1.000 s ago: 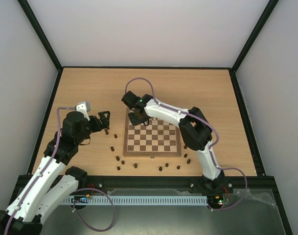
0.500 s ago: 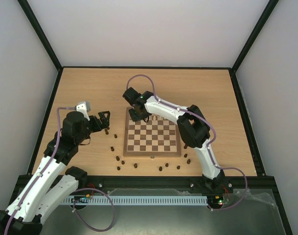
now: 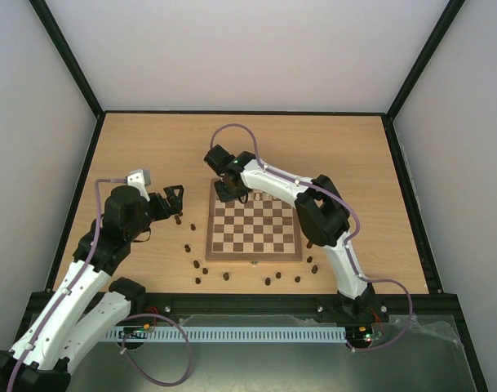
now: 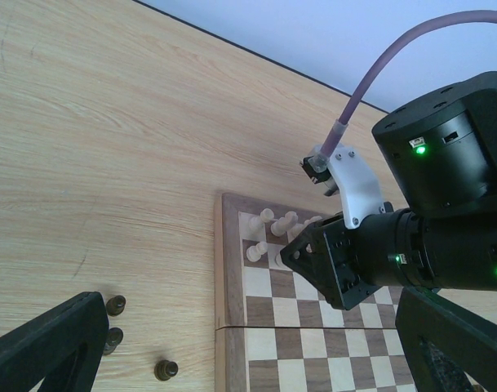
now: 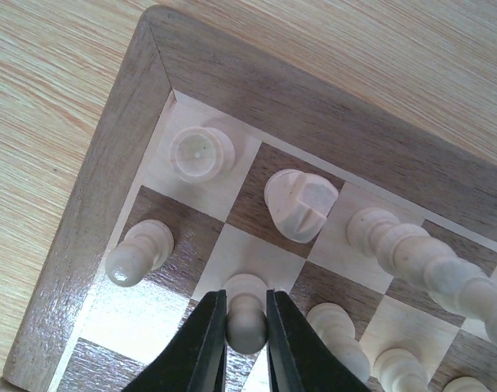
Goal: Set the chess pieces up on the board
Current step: Place the chess piece on the chessboard.
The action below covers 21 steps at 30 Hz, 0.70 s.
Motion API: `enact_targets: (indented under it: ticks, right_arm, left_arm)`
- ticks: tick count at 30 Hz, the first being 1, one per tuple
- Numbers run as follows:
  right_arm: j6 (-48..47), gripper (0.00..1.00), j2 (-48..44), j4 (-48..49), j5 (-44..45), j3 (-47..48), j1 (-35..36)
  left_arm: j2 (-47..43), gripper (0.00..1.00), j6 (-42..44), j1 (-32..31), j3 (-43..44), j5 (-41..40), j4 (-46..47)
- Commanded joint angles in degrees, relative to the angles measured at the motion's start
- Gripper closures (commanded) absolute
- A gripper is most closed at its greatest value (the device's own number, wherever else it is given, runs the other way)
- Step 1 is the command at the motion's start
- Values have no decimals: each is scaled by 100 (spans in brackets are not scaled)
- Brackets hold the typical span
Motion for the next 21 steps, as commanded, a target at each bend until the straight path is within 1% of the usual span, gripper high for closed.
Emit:
enact_targets:
  ticks: [1, 7, 9, 12, 14, 17, 21]
  right_arm:
    - [-50, 84, 68, -232, 18, 128, -9]
    - [-32, 76, 16, -232, 0, 133, -5]
    - [-24, 75, -37, -230, -22, 119, -6]
    - [-15, 73, -216, -238, -86, 55, -8]
    - [1, 69, -417, -209, -118, -50, 0]
    - [33, 61, -852, -136, -179, -297, 9]
    - [79, 46, -1734, 66, -346, -889, 18]
  left_arm:
    - [6, 1, 48, -28, 105, -58, -23]
    - [21, 1, 54, -21, 110, -59, -22]
    - [21, 0, 58, -21, 114, -51, -17]
    - [29, 1, 55, -23, 113, -50, -14]
    - [34, 0, 58, -21, 120, -50, -4]
    - [52, 1, 44, -21, 131, -41, 7]
    - [110, 1, 24, -21, 168, -8, 10]
